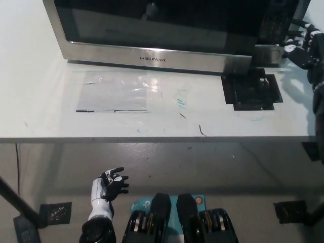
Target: A microwave is kept infront of the robot with its door slightly ajar. The robot uses its right hand to push the door towards the left to open it.
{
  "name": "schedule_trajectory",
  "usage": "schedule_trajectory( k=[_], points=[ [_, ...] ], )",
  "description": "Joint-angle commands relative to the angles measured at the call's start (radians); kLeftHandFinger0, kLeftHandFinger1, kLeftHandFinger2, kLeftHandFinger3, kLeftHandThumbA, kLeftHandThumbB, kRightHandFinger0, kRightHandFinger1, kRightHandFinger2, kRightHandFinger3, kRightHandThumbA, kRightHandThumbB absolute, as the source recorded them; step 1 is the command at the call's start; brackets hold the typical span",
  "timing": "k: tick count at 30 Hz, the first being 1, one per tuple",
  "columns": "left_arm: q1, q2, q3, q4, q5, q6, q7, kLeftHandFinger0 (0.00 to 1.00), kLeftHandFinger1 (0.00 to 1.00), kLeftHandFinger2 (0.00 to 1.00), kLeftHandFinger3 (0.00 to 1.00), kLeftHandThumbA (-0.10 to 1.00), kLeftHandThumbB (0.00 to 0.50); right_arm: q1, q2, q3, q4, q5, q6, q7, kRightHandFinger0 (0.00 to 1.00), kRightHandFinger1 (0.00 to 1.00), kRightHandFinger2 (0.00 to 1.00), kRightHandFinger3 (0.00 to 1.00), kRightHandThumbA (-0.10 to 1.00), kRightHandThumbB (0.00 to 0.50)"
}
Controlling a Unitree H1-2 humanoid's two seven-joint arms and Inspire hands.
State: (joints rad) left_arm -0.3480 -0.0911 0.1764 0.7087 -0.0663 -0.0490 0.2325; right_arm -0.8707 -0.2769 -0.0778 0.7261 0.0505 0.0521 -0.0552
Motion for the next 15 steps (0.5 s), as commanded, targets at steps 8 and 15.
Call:
schedule_trajectory(
  k=[8,15],
  points=[
    [-0.019,0.005,-0.03,-0.012,0.024,0.0,0.012,0.37,0.34,0.37,0.45,0.09,0.0,-0.128,0.059,0.054,0.075,-0.081,-0.1,-0.055,0.29,0.49,0.65,0.82,0.15,0.202],
    [-0.029,0.005,-0.026,0.003,0.017,-0.01,0.014,0.33,0.3,0.33,0.41,0.05,0.0,-0.138,0.083,0.05,0.082,-0.079,-0.102,-0.065,0.28,0.46,0.61,0.79,0.17,0.215]
  ],
)
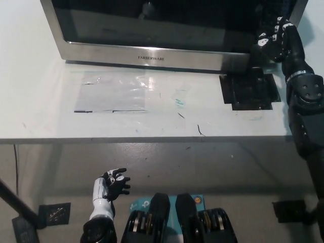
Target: A microwave is kept infront of the robot with its door slightly ajar. The robot uses its right hand to push the door towards the left to open it.
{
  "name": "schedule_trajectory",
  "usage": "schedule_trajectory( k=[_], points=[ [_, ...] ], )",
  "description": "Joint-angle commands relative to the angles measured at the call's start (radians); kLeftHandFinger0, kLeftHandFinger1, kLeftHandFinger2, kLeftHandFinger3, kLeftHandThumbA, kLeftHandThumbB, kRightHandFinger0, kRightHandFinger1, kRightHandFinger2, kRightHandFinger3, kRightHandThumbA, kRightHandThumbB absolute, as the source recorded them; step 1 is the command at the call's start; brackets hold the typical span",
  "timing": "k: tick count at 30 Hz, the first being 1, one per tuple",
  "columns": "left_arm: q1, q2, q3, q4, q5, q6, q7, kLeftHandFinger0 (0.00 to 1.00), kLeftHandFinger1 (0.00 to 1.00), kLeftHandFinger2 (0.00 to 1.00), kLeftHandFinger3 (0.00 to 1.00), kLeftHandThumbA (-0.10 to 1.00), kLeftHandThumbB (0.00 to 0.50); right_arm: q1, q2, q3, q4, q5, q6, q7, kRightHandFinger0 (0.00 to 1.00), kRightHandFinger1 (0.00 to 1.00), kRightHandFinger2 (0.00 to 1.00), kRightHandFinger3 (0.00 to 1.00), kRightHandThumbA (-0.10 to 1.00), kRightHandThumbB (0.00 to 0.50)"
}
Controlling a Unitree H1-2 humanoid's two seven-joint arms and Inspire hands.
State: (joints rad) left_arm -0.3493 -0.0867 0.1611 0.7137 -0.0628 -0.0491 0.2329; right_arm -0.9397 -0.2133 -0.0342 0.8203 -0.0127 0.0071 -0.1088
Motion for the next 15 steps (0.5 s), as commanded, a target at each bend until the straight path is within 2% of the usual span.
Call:
schedule_trajectory(
  k=[1,5,8,11,12,14,15],
  points=[
    [-0.027,-0.004,-0.004,-0.004,0.004,-0.007,0.013,0.32,0.3,0.32,0.4,0.03,0.0,-0.062,0.026,0.01,-0.028,-0.018,-0.045,-0.009,0.29,0.45,0.59,0.78,0.19,0.217],
    [-0.03,-0.003,-0.004,0.002,0.005,-0.007,0.015,0.35,0.33,0.37,0.42,0.04,0.0,-0.052,0.039,0.013,-0.046,-0.017,-0.038,-0.004,0.31,0.47,0.61,0.82,0.22,0.224],
    [-0.031,0.0,-0.008,0.007,0.011,-0.009,0.015,0.35,0.32,0.36,0.43,0.05,0.0,-0.041,0.045,0.016,-0.064,-0.018,-0.041,-0.004,0.29,0.46,0.59,0.81,0.23,0.231],
    [-0.039,0.005,-0.012,0.015,0.013,-0.015,0.009,0.35,0.33,0.36,0.44,0.07,0.0,-0.002,0.064,0.007,-0.134,0.009,-0.038,0.014,0.28,0.44,0.59,0.73,0.21,0.22],
    [-0.041,0.006,-0.012,0.017,0.013,-0.015,0.01,0.35,0.33,0.36,0.44,0.08,0.0,-0.002,0.065,0.006,-0.134,0.011,-0.037,0.015,0.28,0.44,0.59,0.72,0.21,0.221],
    [-0.039,0.011,-0.017,0.014,0.021,-0.017,0.011,0.34,0.3,0.34,0.43,0.08,0.0,0.059,0.083,0.011,-0.236,0.014,0.003,0.021,0.29,0.48,0.63,0.76,0.28,0.243],
    [-0.039,0.008,-0.011,0.008,0.015,-0.005,0.015,0.35,0.31,0.34,0.42,0.08,0.0,0.098,0.102,-0.005,-0.292,0.051,-0.001,0.032,0.29,0.46,0.62,0.74,0.24,0.234]
  ],
)
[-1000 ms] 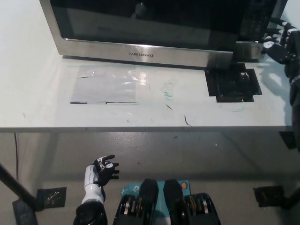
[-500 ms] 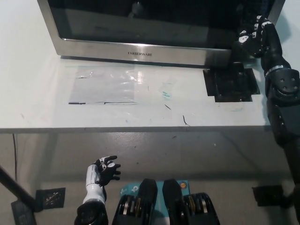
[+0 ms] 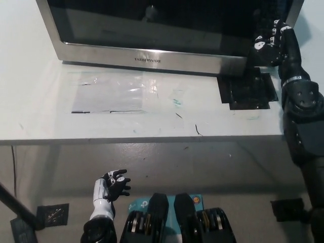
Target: A microwave is kept infront of the robot with its door slightly ajar. The robot uses its right hand to push the door towards the left to open it.
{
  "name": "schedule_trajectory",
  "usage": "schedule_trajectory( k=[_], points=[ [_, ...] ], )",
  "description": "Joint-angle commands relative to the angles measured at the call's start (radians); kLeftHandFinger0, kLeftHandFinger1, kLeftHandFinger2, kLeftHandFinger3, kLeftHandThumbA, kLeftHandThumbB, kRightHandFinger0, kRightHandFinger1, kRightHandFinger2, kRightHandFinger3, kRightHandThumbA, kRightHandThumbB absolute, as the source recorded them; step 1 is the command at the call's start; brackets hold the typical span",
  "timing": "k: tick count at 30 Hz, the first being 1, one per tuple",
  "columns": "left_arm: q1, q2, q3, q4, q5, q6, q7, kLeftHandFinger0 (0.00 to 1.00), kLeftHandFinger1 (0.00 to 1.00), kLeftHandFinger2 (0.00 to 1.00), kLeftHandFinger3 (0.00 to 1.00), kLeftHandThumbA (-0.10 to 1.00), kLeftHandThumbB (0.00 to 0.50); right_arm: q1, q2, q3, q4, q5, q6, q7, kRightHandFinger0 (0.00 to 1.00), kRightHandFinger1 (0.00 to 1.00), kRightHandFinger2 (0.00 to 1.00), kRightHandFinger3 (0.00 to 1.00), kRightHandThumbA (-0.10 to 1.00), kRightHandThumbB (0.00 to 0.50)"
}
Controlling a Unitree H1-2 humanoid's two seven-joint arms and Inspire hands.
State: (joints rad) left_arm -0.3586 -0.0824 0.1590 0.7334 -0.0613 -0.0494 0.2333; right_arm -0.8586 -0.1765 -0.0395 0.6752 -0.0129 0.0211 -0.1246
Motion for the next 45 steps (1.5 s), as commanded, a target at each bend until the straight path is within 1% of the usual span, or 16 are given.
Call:
schedule_trajectory(
  k=[1,2,3,5,7,12,13,18,22,25,26,29,31,36,37,45],
  points=[
    [-0.029,0.002,-0.008,-0.01,0.012,-0.004,0.016,0.35,0.31,0.34,0.42,0.06,0.0,0.034,0.071,-0.004,-0.169,0.062,-0.009,0.052,0.28,0.46,0.6,0.73,0.21,0.238],
    [-0.03,0.0,-0.004,-0.008,0.008,-0.005,0.018,0.35,0.31,0.33,0.41,0.06,0.0,0.049,0.078,-0.008,-0.192,0.069,-0.002,0.056,0.28,0.46,0.6,0.73,0.21,0.239],
    [-0.032,-0.004,0.005,-0.007,-0.005,-0.005,0.017,0.3,0.28,0.32,0.41,0.03,0.0,0.073,0.083,-0.004,-0.226,0.061,0.008,0.053,0.26,0.42,0.59,0.73,0.19,0.227],
    [-0.027,-0.001,-0.004,-0.003,0.007,-0.019,0.013,0.3,0.29,0.33,0.41,0.02,0.0,0.129,0.102,-0.01,-0.3,0.083,0.039,0.061,0.26,0.4,0.57,0.73,0.15,0.22],
    [-0.023,0.003,-0.013,-0.007,0.016,-0.017,0.01,0.34,0.31,0.36,0.42,0.06,0.0,0.182,0.115,-0.002,-0.378,0.092,0.064,0.071,0.28,0.42,0.57,0.75,0.17,0.227],
    [-0.025,0.004,-0.016,-0.009,0.02,-0.007,0.014,0.36,0.32,0.36,0.45,0.04,0.0,0.319,0.145,0.019,-0.569,0.133,0.098,0.101,0.32,0.46,0.61,0.8,0.27,0.243],
    [-0.025,0.005,-0.018,-0.009,0.022,-0.009,0.014,0.35,0.32,0.37,0.46,0.04,0.0,0.351,0.15,0.027,-0.618,0.138,0.122,0.103,0.33,0.46,0.62,0.83,0.3,0.231],
    [-0.031,0.005,-0.015,-0.005,0.019,-0.005,0.015,0.35,0.32,0.38,0.46,0.06,0.0,0.474,0.158,0.059,-0.775,0.173,0.148,0.132,0.38,0.49,0.65,0.89,0.3,0.179],
    [-0.047,0.005,-0.01,0.008,0.017,-0.011,0.022,0.33,0.3,0.37,0.43,0.06,0.002,0.518,0.163,0.058,-0.825,0.23,0.167,0.159,0.42,0.52,0.67,0.91,0.28,0.187],
    [-0.049,0.004,-0.007,0.006,0.013,-0.004,0.02,0.32,0.3,0.36,0.42,0.07,0.0,0.54,0.165,0.059,-0.854,0.239,0.182,0.161,0.44,0.53,0.68,0.91,0.28,0.177],
    [-0.049,0.002,-0.001,0.004,0.004,-0.006,0.018,0.26,0.25,0.32,0.42,0.03,0.0,0.585,0.169,0.072,-0.889,0.238,0.179,0.167,0.43,0.51,0.68,0.9,0.24,0.154],
    [-0.051,-0.003,0.004,0.009,-0.004,-0.012,0.015,0.26,0.24,0.31,0.41,0.01,0.0,0.62,0.165,0.089,-0.916,0.232,0.169,0.177,0.4,0.49,0.68,0.91,0.23,0.13],
    [-0.051,0.0,-0.001,0.008,0.005,-0.011,0.017,0.3,0.28,0.35,0.42,0.05,0.0,0.646,0.162,0.102,-0.935,0.233,0.169,0.186,0.41,0.52,0.71,0.92,0.24,0.123],
    [-0.051,-0.001,0.001,0.007,0.003,-0.006,0.019,0.31,0.28,0.35,0.43,0.03,0.0,0.7,0.171,0.123,-0.981,0.234,0.176,0.19,0.42,0.53,0.69,0.91,0.25,0.151],
    [-0.05,0.0,-0.003,0.008,0.01,-0.013,0.021,0.32,0.3,0.37,0.44,0.04,0.0,0.729,0.176,0.133,-1.001,0.241,0.18,0.196,0.42,0.54,0.69,0.9,0.25,0.159],
    [-0.05,-0.001,0.001,0.007,0.003,-0.015,0.016,0.32,0.3,0.37,0.43,0.03,0.0,0.807,0.2,0.176,-1.018,0.244,0.141,0.218,0.38,0.54,0.71,0.88,0.28,0.134]
  ],
)
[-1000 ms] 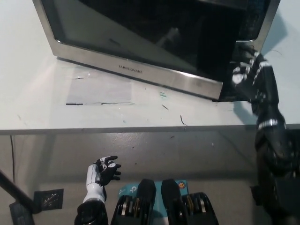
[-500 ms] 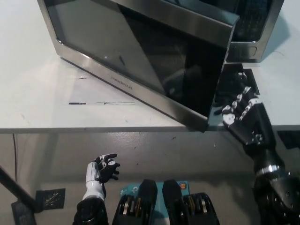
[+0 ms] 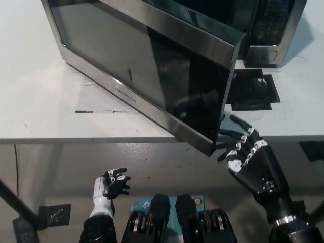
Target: A microwave is kept infront of the robot with its door slightly ajar. The robot uses its right hand to push the door towards the left to open it.
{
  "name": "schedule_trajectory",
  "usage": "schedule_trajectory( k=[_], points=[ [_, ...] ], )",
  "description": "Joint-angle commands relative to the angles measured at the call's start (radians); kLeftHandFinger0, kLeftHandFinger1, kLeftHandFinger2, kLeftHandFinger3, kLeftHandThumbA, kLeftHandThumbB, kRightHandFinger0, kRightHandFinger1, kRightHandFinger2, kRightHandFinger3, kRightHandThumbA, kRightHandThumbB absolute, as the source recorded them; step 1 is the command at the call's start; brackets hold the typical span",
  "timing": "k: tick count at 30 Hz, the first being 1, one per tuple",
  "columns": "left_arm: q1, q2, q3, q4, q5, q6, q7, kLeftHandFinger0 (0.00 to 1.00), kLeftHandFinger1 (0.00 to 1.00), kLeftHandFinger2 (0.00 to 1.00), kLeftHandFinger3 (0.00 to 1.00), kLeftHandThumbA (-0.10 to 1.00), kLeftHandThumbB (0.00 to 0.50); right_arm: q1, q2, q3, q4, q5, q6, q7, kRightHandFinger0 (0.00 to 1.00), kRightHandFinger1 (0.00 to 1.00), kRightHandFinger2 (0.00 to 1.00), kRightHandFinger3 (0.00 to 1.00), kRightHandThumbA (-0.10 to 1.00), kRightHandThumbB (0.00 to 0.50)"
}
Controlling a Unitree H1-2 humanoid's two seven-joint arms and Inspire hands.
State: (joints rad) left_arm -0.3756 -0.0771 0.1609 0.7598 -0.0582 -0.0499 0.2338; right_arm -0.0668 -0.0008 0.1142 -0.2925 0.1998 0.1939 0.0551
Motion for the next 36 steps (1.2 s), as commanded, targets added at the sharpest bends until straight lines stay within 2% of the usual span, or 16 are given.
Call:
schedule_trajectory(
  k=[1,3,7,8,10,14,19,22,24,25,27,31,36],
  points=[
    [-0.032,-0.007,0.0,-0.021,-0.003,-0.012,0.014,0.31,0.29,0.37,0.43,0.03,0.0,0.026,0.029,0.028,-0.052,0.032,-0.033,0.04,0.38,0.54,0.72,0.88,0.28,0.133],
    [-0.031,-0.008,0.0,-0.023,-0.002,-0.013,0.018,0.29,0.28,0.36,0.43,0.02,0.0,0.048,0.039,0.048,-0.061,0.017,-0.029,0.037,0.35,0.49,0.69,0.87,0.32,0.159],
    [-0.047,-0.003,-0.009,-0.008,0.009,-0.013,0.017,0.33,0.31,0.38,0.45,0.04,0.0,0.086,0.053,0.082,-0.076,0.016,-0.018,0.046,0.35,0.49,0.69,0.88,0.37,0.18],
    [-0.072,-0.001,-0.01,0.011,0.009,-0.017,0.015,0.33,0.31,0.38,0.46,0.04,0.0,0.073,0.053,0.074,-0.072,0.016,-0.021,0.043,0.35,0.49,0.69,0.88,0.37,0.181],
    [-0.072,-0.002,-0.001,0.015,-0.006,-0.027,0.006,0.34,0.34,0.44,0.46,0.01,0.0,0.099,0.061,0.095,-0.075,0.018,-0.034,0.055,0.36,0.51,0.69,0.9,0.35,0.148],
    [-0.074,-0.005,0.0,0.013,-0.006,-0.02,0.012,0.33,0.34,0.45,0.48,0.02,0.0,0.116,0.068,0.107,-0.08,0.022,-0.024,0.054,0.36,0.5,0.67,0.89,0.37,0.167],
    [-0.083,-0.001,-0.006,0.031,0.0,-0.045,0.01,0.32,0.34,0.45,0.47,0.01,0.0,0.123,0.068,0.109,-0.098,0.045,-0.012,0.067,0.35,0.49,0.67,0.88,0.33,0.158],
    [-0.087,-0.001,-0.003,0.036,-0.004,-0.037,0.011,0.32,0.34,0.43,0.47,0.05,0.0,0.137,0.055,0.106,-0.116,0.044,-0.018,0.072,0.35,0.51,0.69,0.9,0.32,0.142],
    [-0.086,-0.002,0.0,0.033,-0.009,-0.033,0.008,0.32,0.33,0.42,0.47,0.07,0.0,0.154,0.018,0.068,-0.15,0.071,-0.005,0.075,0.41,0.56,0.73,0.93,0.32,0.129],
    [-0.086,-0.002,0.0,0.033,-0.009,-0.033,0.008,0.32,0.33,0.42,0.47,0.06,0.0,0.154,0.017,0.068,-0.151,0.072,-0.005,0.076,0.41,0.57,0.73,0.93,0.32,0.129],
    [-0.093,0.004,-0.001,0.039,-0.007,-0.034,0.009,0.31,0.32,0.39,0.46,0.05,0.0,0.141,-0.041,0.003,-0.176,0.089,-0.014,0.077,0.41,0.55,0.73,0.95,0.33,0.109],
    [-0.096,-0.001,0.008,0.043,-0.016,-0.032,0.018,0.33,0.33,0.4,0.46,0.03,0.0,0.136,-0.072,-0.043,-0.196,0.119,-0.011,0.076,0.39,0.51,0.71,0.93,0.31,0.115],
    [-0.087,-0.001,0.012,0.037,-0.018,-0.041,0.017,0.31,0.32,0.4,0.46,0.01,0.0,0.18,-0.116,-0.096,-0.202,0.114,-0.034,0.074,0.38,0.53,0.71,0.93,0.33,0.126]
  ],
)
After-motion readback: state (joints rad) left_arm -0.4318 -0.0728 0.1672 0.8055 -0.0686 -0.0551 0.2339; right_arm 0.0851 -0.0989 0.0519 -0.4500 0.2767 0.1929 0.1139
